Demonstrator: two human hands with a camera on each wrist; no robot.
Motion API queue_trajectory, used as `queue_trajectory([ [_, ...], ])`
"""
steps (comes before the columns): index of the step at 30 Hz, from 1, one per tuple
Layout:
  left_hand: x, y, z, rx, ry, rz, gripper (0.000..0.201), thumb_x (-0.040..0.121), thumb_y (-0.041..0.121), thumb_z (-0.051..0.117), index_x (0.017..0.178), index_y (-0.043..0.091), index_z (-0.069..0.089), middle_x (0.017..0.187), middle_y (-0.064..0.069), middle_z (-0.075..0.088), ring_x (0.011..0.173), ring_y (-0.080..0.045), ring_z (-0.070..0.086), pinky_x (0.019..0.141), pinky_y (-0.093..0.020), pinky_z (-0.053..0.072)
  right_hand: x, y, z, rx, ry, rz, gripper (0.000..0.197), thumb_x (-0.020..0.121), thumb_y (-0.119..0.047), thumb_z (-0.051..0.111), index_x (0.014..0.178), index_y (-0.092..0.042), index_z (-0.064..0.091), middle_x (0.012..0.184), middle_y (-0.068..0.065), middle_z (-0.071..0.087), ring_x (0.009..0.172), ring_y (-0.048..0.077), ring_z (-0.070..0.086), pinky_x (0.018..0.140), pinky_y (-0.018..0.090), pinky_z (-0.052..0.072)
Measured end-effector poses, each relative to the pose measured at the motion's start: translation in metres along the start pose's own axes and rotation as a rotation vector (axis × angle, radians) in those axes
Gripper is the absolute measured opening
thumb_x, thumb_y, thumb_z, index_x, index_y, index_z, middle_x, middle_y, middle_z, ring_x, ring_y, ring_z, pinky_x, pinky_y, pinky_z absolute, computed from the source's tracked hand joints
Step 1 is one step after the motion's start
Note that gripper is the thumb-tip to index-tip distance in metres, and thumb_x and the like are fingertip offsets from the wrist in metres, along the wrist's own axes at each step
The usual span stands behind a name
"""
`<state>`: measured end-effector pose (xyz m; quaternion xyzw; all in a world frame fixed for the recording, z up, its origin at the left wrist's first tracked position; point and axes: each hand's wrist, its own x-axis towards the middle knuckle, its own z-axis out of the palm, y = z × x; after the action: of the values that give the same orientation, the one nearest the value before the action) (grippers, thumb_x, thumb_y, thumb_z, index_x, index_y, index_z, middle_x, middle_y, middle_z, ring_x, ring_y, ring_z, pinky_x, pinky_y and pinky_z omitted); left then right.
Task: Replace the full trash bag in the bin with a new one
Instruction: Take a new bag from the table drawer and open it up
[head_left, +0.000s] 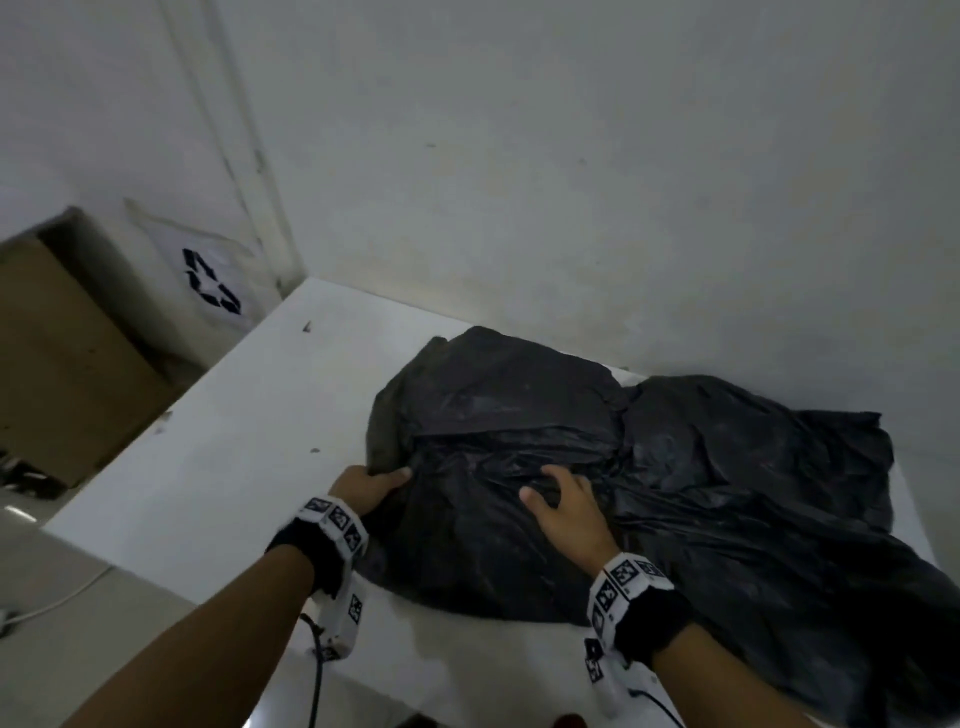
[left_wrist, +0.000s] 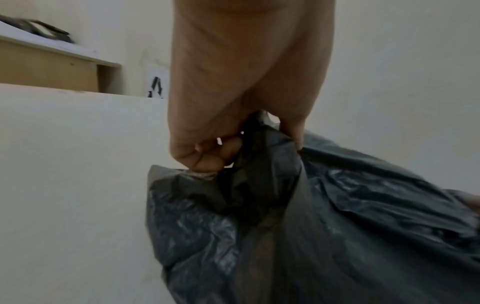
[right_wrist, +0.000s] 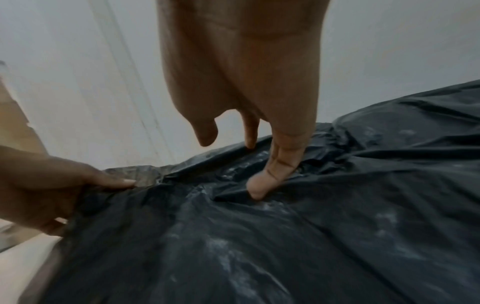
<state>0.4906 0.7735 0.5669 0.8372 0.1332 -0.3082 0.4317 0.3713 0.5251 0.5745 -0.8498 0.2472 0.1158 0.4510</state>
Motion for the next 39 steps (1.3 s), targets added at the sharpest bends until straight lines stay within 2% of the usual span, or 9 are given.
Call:
queue_trajectory([
  [3,-0.022,0.020,0.004,-0.052,-0.103,0.108,0.066,0.077,0.063,0.064,0.117,0.011,0.065,0.120,-0.011,0.066,0.105,-0.028,0.063,0.096,-0.036,0.049,-0.013,-0.046,0.012,0.270,-0.173,0.048,0.042,0.094,-0.052,0.051,0.126,-0.025,0.050,0.120,0.005,0.060,0.080,0.022,0.069,0.073,0.036,0.057],
  [6,-0.047,0.046,0.014,-0.379,-0.282,0.146,0.053,0.090,0.068,0.035,0.113,0.028,0.061,0.108,0.006,0.068,0.091,-0.012,0.064,0.079,-0.024,0.054,-0.022,-0.079,0.023,0.618,-0.311,0.087,0.035,0.092,-0.056,0.051,0.120,-0.035,0.053,0.124,0.006,0.060,0.095,0.033,0.069,0.081,0.043,0.059],
  [9,-0.054,0.062,0.023,-0.535,-0.404,0.129,0.065,0.096,0.062,0.014,0.113,0.023,0.063,0.109,0.001,0.068,0.094,-0.012,0.062,0.069,-0.022,0.049,-0.023,-0.101,0.026,0.748,-0.279,0.059,0.045,0.086,-0.057,0.061,0.123,-0.032,0.055,0.120,0.001,0.066,0.103,0.029,0.068,0.088,0.047,0.056],
  [14,-0.055,0.069,0.025,-0.527,-0.465,0.179,0.046,0.096,0.050,0.045,0.118,0.017,0.067,0.113,-0.005,0.070,0.101,-0.021,0.064,0.082,-0.029,0.052,-0.027,-0.110,0.018,0.615,-0.049,0.049,0.035,0.086,-0.027,0.072,0.116,-0.014,0.063,0.110,0.008,0.070,0.096,0.021,0.067,0.072,0.035,0.056],
  [21,-0.064,0.105,0.039,-0.559,-0.456,0.253,0.036,0.082,0.021,0.074,0.108,-0.003,0.068,0.111,-0.019,0.070,0.099,-0.030,0.068,0.083,-0.036,0.056,-0.042,-0.097,-0.017,0.843,0.017,0.021,0.013,0.094,-0.024,0.060,0.104,-0.019,0.068,0.103,0.006,0.073,0.096,0.025,0.069,0.080,0.041,0.058],
  [28,-0.073,0.153,0.038,-0.559,-0.696,0.225,0.056,0.081,0.034,0.071,0.124,0.001,0.061,0.125,-0.016,0.063,0.115,-0.030,0.061,0.096,-0.040,0.051,-0.059,-0.099,-0.068,0.905,0.090,-0.112,0.025,0.093,-0.021,0.061,0.113,-0.008,0.067,0.110,0.014,0.072,0.096,0.027,0.071,0.079,0.039,0.059],
  [32,-0.082,0.167,0.044,-0.580,-0.713,0.239,0.022,0.091,0.030,0.061,0.102,0.011,0.060,0.092,-0.006,0.068,0.072,-0.016,0.064,0.068,-0.026,0.056,-0.070,-0.099,-0.082,0.976,0.171,-0.149,0.024,0.095,-0.024,0.058,0.111,-0.009,0.067,0.107,0.012,0.073,0.091,0.027,0.072,0.074,0.041,0.059],
  [34,-0.086,0.171,0.045,-0.624,-0.681,0.198,0.015,0.092,0.030,0.061,0.090,0.016,0.056,0.082,-0.003,0.064,0.070,-0.014,0.060,0.063,-0.026,0.054,-0.074,-0.096,-0.087,1.051,0.252,-0.136,0.022,0.095,-0.025,0.058,0.109,-0.011,0.067,0.107,0.011,0.073,0.087,0.026,0.072,0.069,0.038,0.060],
  [39,-0.075,0.176,0.031,-0.873,-0.635,0.074,0.035,0.103,0.030,0.038,0.133,0.013,0.047,0.099,-0.013,0.063,0.087,-0.031,0.061,0.075,-0.052,0.054,-0.083,-0.071,-0.109,1.420,0.365,-0.022,0.023,0.102,-0.029,0.042,0.106,-0.015,0.061,0.106,0.011,0.066,0.091,0.028,0.062,0.057,0.037,0.061],
])
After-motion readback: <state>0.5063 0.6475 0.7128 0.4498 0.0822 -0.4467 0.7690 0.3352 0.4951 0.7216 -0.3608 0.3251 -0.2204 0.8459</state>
